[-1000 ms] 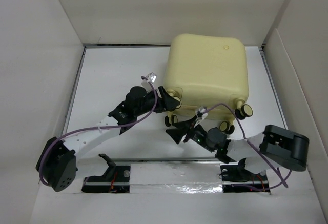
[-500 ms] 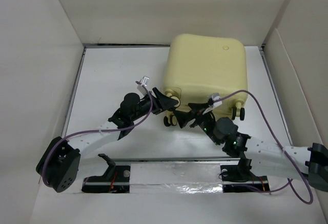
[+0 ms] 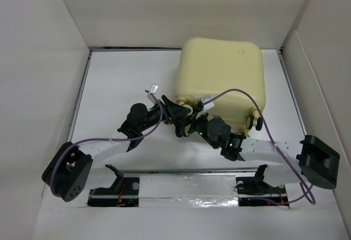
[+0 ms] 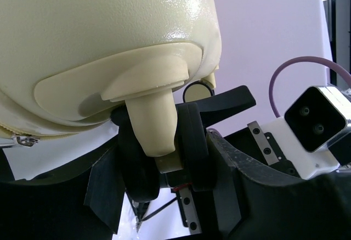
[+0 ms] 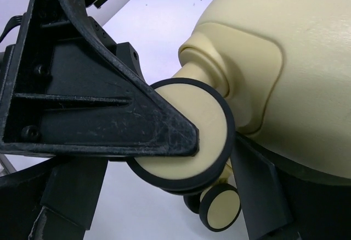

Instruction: Pack the luggage

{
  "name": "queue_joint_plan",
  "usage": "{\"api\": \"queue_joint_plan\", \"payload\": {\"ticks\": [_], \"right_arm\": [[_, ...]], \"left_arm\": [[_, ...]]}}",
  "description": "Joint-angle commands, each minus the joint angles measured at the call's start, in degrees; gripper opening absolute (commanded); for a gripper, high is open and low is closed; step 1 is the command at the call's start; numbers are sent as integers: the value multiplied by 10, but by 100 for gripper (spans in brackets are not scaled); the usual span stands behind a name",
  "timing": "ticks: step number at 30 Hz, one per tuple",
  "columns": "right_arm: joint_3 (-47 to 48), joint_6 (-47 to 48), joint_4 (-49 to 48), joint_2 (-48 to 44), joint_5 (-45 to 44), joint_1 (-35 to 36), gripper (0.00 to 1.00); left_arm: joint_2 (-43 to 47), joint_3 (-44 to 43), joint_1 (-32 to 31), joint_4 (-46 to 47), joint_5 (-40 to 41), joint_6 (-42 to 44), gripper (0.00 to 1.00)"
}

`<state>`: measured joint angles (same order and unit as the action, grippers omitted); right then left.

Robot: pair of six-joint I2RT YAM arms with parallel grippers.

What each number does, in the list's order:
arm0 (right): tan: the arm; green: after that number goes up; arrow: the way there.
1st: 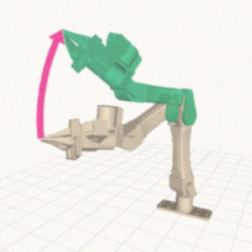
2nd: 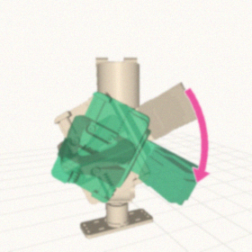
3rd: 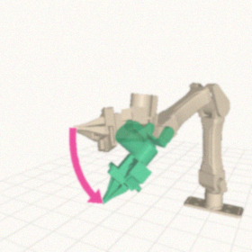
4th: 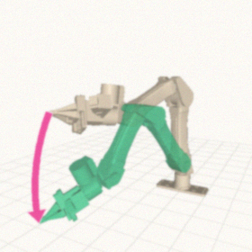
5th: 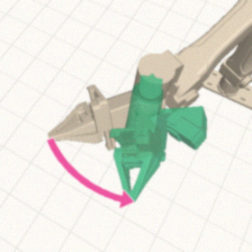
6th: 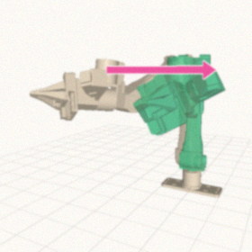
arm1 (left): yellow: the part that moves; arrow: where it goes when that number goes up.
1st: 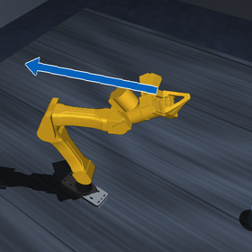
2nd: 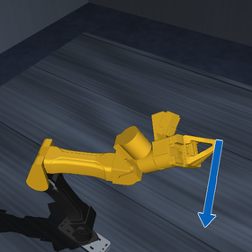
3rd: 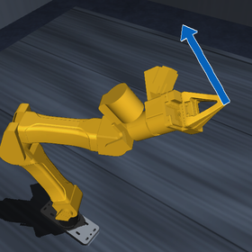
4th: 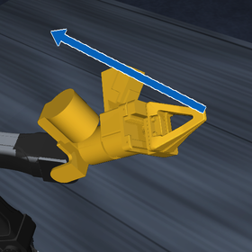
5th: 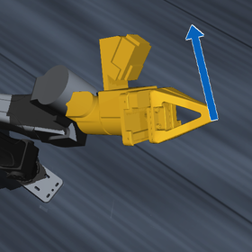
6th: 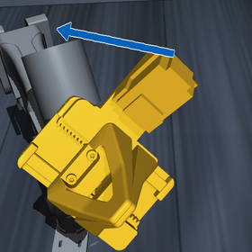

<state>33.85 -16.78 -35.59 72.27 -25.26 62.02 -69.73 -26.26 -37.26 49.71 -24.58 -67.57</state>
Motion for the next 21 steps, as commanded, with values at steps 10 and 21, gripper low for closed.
{"api": "queue_joint_plan", "payload": {"ticks": [10, 21], "right_arm": [[51, 17, -151, 68, -105, -7, 79], [44, 19, -174, 65, -98, -7, 3]], "left_arm": [[41, 9, -4, 83, -90, 43, 20], [138, -19, 28, -168, -25, 148, 52]]}}
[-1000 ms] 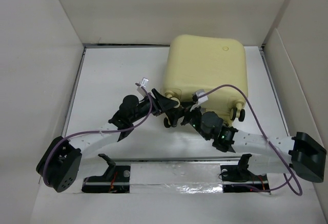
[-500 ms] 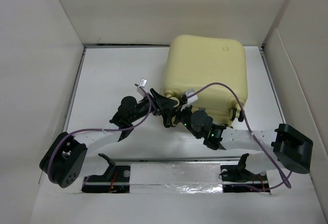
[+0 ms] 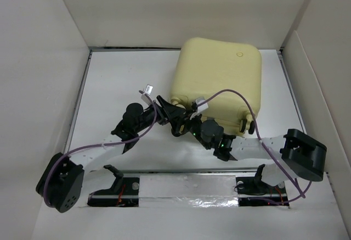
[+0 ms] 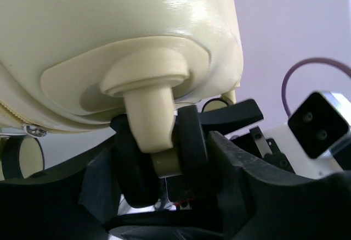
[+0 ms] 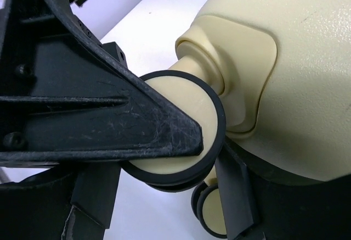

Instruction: Pack the luggage

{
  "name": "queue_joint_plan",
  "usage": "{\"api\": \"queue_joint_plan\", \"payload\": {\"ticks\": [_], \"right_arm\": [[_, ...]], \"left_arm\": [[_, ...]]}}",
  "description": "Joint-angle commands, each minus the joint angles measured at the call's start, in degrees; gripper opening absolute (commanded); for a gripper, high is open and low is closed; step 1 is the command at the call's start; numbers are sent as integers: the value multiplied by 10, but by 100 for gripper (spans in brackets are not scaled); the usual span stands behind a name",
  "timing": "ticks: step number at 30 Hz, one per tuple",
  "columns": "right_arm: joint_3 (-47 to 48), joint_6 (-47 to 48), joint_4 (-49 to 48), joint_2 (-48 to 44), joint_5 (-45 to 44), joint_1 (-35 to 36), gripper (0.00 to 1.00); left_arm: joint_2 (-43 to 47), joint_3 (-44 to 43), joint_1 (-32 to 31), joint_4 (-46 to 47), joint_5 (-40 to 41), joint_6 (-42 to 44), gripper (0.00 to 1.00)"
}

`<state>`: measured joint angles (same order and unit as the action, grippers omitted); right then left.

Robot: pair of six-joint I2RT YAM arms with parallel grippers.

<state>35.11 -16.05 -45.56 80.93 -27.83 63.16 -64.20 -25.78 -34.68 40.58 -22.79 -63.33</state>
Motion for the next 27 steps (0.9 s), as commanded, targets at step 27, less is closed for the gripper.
{"api": "queue_joint_plan", "payload": {"ticks": [27], "right_arm": [[73, 34, 13, -65, 14, -29, 0]], "left_arm": [[216, 119, 8, -124, 159, 250, 34]]}}
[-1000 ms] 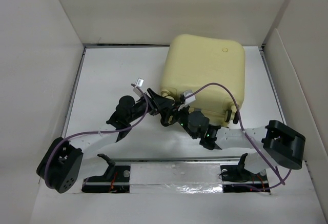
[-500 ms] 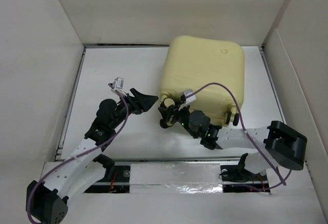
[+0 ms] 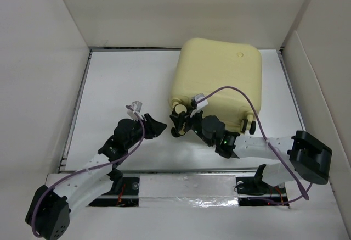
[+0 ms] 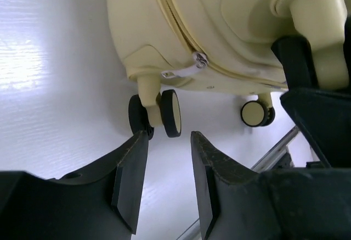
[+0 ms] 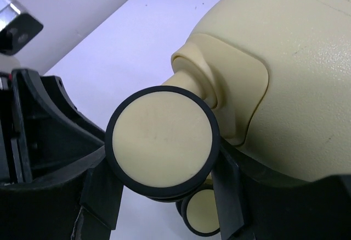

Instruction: Pack the luggage

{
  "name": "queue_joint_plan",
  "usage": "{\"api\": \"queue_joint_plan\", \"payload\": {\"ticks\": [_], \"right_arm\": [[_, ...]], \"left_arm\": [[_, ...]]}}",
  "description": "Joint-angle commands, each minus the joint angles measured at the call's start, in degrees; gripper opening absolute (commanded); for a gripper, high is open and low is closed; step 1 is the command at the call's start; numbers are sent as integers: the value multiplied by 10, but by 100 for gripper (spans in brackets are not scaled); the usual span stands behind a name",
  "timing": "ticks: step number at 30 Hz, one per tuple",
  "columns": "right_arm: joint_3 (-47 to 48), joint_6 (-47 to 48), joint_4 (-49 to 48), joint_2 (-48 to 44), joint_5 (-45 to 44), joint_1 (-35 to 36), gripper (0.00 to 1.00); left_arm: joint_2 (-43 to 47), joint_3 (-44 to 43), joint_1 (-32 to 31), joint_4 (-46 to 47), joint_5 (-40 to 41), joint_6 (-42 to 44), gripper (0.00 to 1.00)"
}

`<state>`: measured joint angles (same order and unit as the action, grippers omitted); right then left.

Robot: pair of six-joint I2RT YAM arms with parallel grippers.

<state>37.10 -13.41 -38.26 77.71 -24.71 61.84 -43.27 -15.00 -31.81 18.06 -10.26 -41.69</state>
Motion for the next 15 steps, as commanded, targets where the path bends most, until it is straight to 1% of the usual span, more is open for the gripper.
{"api": "queue_joint_plan", "payload": {"ticks": [1, 2, 4, 7, 8, 9, 10, 12, 14, 15], "right_arm": [[54, 7, -59, -32, -7, -21, 0], [56, 4, -54, -33, -2, -21, 0], [58, -4, -50, -35, 15, -26, 0], [67, -14, -28, -39, 39, -33, 0], [68, -15, -26, -40, 45, -33, 0], [68, -18, -26, -41, 49, -38, 0], [70, -19, -24, -41, 59, -38, 0], [75, -23, -18, -43, 65, -44, 0], [77, -28, -19, -44, 80, -50, 0], [77, -35, -19, -45, 86, -50, 0]], "left_arm": [[-4, 15, -28, 124, 40, 47, 34], [-13, 17, -41, 162, 46, 54, 34], [-46, 16, -57, 193, 64, 71, 34], [-89, 12, -96, 250, 119, 100, 25], [-97, 15, -105, 286, 131, 116, 19], [-103, 22, -121, 303, 163, 121, 19], [-113, 26, -128, 321, 179, 126, 19], [-125, 28, -134, 352, 216, 138, 24], [-146, 27, -135, 377, 224, 147, 30], [-152, 24, -135, 384, 225, 153, 30]]}}
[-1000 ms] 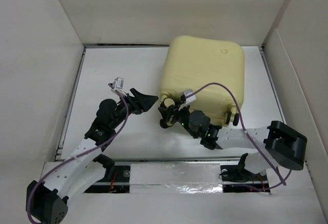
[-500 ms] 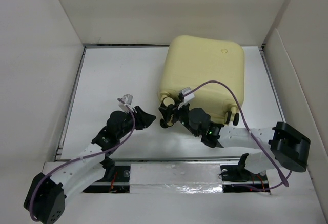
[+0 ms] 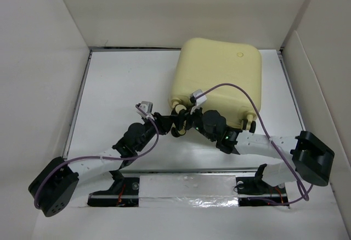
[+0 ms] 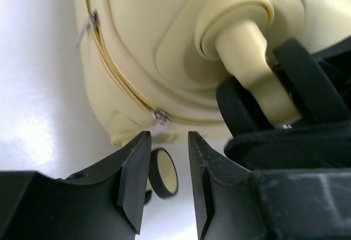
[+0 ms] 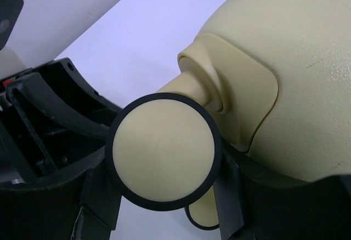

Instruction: Pack the luggage

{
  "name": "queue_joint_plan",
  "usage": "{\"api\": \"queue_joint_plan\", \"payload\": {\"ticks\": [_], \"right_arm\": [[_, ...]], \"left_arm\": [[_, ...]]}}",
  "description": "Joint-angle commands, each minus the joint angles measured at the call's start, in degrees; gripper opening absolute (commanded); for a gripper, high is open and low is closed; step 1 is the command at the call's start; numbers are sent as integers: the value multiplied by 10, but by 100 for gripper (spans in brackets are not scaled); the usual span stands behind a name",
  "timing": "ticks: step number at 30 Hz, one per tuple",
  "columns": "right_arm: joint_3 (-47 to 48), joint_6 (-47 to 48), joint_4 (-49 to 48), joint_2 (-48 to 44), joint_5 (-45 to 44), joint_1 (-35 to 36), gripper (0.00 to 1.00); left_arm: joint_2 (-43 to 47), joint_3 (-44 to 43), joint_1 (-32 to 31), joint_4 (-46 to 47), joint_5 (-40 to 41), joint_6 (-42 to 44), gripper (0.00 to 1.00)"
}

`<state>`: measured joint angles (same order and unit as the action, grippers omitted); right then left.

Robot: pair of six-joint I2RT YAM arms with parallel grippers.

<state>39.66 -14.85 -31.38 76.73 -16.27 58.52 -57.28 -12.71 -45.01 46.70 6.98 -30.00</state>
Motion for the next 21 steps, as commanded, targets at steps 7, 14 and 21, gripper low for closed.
{"api": "queue_joint_plan", "payload": {"ticks": [7, 14, 21], "right_arm": [[56, -35, -98, -33, 52, -28, 0], [56, -37, -101, -29, 62, -33, 0], [55, -41, -110, -23, 70, -33, 0]], "left_arm": [[-72, -25, -2, 121, 52, 48, 31], [-90, -27, -8, 138, 27, 54, 29], [-119, -47, -13, 134, 27, 64, 29]]}}
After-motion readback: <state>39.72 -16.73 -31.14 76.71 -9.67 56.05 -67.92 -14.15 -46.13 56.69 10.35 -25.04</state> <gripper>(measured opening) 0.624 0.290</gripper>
